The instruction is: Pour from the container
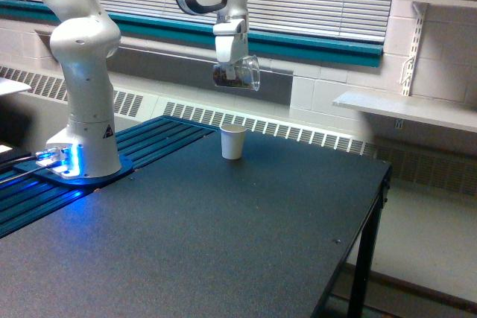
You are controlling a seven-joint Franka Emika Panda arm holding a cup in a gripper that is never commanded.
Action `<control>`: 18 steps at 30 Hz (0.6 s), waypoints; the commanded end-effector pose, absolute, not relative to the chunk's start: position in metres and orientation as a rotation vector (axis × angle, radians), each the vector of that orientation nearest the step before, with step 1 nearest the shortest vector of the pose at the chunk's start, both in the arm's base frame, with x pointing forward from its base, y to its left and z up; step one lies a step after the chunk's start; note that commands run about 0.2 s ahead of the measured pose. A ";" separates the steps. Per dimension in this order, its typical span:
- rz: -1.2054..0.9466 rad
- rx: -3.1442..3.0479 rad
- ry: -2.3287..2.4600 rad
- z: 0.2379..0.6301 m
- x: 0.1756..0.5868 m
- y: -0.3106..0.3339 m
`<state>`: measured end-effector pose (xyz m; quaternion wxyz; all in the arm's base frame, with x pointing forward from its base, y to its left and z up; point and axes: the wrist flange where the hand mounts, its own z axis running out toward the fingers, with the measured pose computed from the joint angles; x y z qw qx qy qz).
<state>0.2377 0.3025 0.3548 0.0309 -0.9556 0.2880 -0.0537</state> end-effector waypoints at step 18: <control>-0.055 -2.907 1.063 0.322 0.190 0.299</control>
